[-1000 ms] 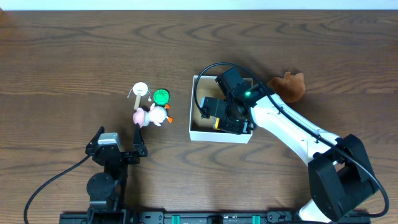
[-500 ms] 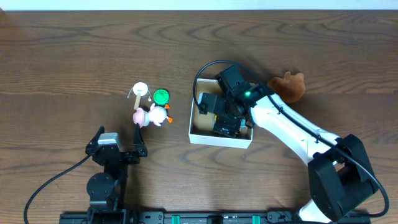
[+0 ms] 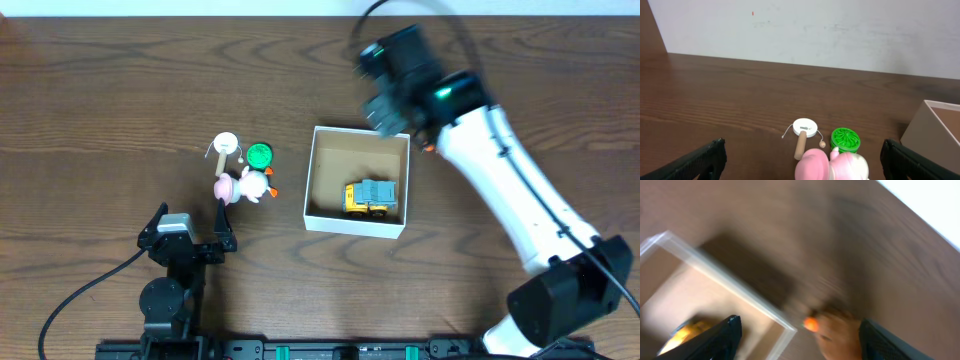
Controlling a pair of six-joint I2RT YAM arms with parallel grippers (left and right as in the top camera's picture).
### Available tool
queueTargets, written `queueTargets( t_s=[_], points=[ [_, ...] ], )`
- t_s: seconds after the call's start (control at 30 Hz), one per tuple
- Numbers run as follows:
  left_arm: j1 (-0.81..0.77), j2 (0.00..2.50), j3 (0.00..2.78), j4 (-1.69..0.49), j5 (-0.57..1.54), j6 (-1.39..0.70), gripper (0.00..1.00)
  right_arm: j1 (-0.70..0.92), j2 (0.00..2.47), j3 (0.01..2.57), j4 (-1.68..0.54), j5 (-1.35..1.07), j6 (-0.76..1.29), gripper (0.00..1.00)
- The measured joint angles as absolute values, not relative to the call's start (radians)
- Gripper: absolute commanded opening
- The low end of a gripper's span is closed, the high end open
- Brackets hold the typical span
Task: Pack container
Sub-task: 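Grasp the brown plush bear with the right gripper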
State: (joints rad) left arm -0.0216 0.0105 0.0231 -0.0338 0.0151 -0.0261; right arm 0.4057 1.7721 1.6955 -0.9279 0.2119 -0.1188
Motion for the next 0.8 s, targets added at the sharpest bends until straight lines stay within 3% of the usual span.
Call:
queueTargets(
  t_s=[0.37, 0.8],
  points=[
    [-0.022, 0.01, 0.023, -0.034, 0.015, -0.026, 0.98, -0.004, 1.776, 1.673, -0.939, 0.179, 0.339, 0.77],
    [-0.022, 0.01, 0.023, -0.034, 0.015, -0.026, 0.98, 0.024, 1.943, 1.488, -0.761, 0.107, 0.661, 0.83]
  ],
)
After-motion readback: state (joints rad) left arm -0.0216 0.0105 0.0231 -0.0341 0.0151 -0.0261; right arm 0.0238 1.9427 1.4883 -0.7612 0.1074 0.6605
